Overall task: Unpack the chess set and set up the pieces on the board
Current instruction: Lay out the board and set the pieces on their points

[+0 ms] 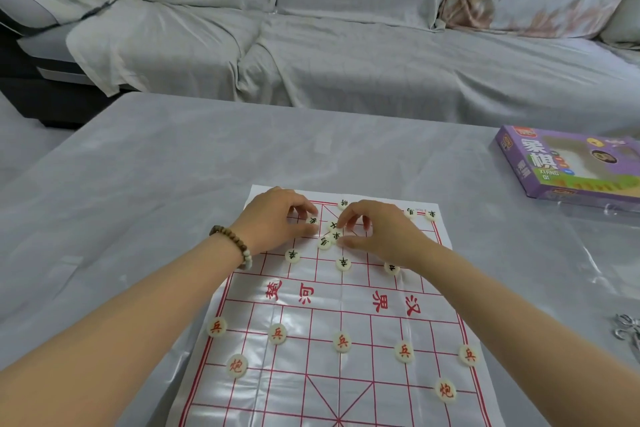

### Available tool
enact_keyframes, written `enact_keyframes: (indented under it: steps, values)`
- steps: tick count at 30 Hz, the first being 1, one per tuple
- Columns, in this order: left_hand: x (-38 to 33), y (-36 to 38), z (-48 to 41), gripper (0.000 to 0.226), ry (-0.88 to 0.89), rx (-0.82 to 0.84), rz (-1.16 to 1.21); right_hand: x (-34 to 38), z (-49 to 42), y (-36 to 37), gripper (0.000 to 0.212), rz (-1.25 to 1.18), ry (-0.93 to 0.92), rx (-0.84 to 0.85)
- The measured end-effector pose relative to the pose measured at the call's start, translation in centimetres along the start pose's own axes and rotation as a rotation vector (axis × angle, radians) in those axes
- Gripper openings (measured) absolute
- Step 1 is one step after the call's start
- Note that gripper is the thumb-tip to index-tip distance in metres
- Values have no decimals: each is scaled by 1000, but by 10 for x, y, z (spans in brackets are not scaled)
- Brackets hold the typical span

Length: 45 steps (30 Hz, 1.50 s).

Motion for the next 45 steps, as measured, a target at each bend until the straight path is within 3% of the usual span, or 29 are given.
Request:
enact_keyframes:
  steps: [5, 12, 20, 23, 28, 34, 45]
  values:
    - [13, -20, 9, 31, -42, -112, -3, 3, -3, 0, 23, -2, 4, 32]
    - [54, -38, 31, 45, -90, -74, -37, 12, -6, -2, 17, 45, -45, 105]
    - [74, -30, 38, 44, -57, -78, -140, 13, -6, -7, 16, 144, -21, 181]
    - [74, -28, 37, 47, -81, -79, -155, 19, -9, -11, 16, 90, -7, 119]
    - [75, -28, 36, 52, -129, -97, -139, 64, -56, 2, 17, -75, -40, -132]
    - [80, -27, 35, 55, -138, -150, -107, 84, -104, 47, 17, -58, 56, -83]
    - [81, -27, 35, 55, -120, -171, -93, 81, -109, 57, 17, -178, 68, -152]
Point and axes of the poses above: each hand's wrist, its own z-axis away from the middle knuckle, its own y-axis out of the palm, x = y × z, the point moved 2 cm from there along -z, towards the middle knuckle, and after that the axes turned 5 degrees about z, right-handed, at the moved point
